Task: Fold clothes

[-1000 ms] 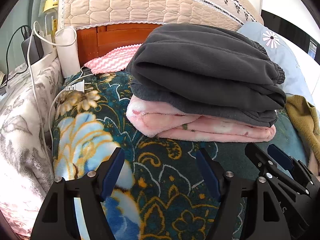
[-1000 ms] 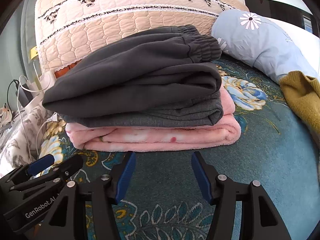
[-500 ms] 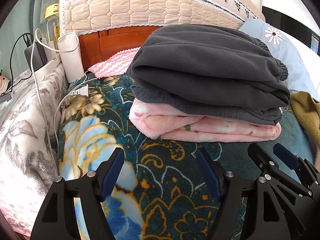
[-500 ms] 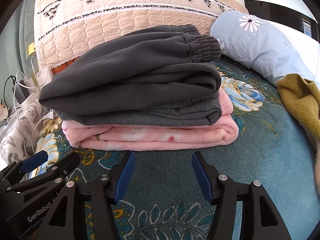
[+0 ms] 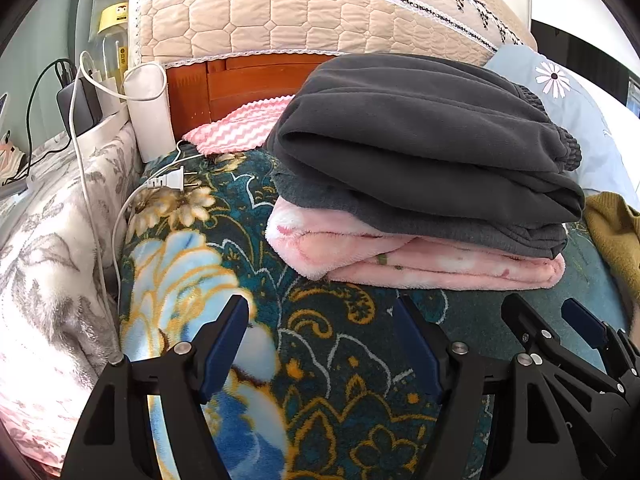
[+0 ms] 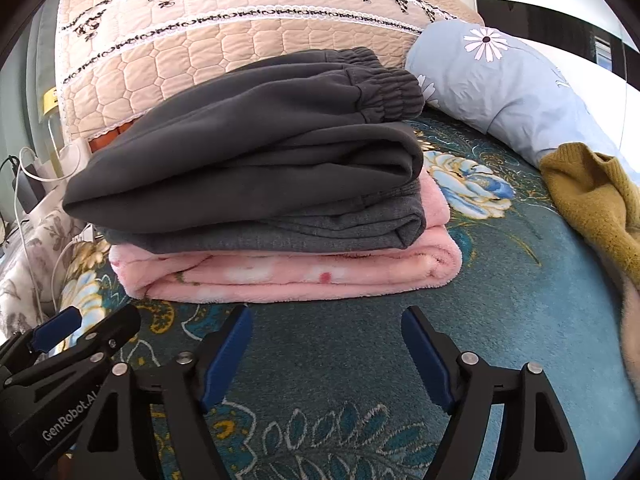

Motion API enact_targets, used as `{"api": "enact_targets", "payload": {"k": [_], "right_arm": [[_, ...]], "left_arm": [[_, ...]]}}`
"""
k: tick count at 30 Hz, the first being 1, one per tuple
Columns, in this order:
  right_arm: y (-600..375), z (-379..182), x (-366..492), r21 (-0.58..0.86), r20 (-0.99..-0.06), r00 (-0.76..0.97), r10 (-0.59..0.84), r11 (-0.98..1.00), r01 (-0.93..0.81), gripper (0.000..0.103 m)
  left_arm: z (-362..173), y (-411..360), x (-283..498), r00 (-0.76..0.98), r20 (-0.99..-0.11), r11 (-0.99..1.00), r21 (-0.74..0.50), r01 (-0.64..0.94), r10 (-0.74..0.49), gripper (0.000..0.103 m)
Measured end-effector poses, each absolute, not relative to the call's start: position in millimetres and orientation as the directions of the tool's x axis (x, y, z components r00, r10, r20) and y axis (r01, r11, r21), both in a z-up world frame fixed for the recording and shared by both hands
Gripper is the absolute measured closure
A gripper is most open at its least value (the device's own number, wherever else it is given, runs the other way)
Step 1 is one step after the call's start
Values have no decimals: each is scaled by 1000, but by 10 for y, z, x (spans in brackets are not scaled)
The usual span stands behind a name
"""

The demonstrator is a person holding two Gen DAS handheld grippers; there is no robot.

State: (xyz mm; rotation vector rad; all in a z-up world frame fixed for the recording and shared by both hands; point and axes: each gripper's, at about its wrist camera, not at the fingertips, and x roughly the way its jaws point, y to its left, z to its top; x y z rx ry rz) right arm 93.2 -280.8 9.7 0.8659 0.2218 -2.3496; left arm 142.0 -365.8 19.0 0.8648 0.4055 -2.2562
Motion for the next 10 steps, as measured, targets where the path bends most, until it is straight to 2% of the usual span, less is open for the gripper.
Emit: {"api": "enact_targets", "payload": {"k": [10], "right_arm": [[-2807, 100, 918, 45, -632, -603, -486, -800, 598, 20]], "left_arm": [[185, -3658, 1438, -549, -680, -717, -49, 696, -486, 28]]}}
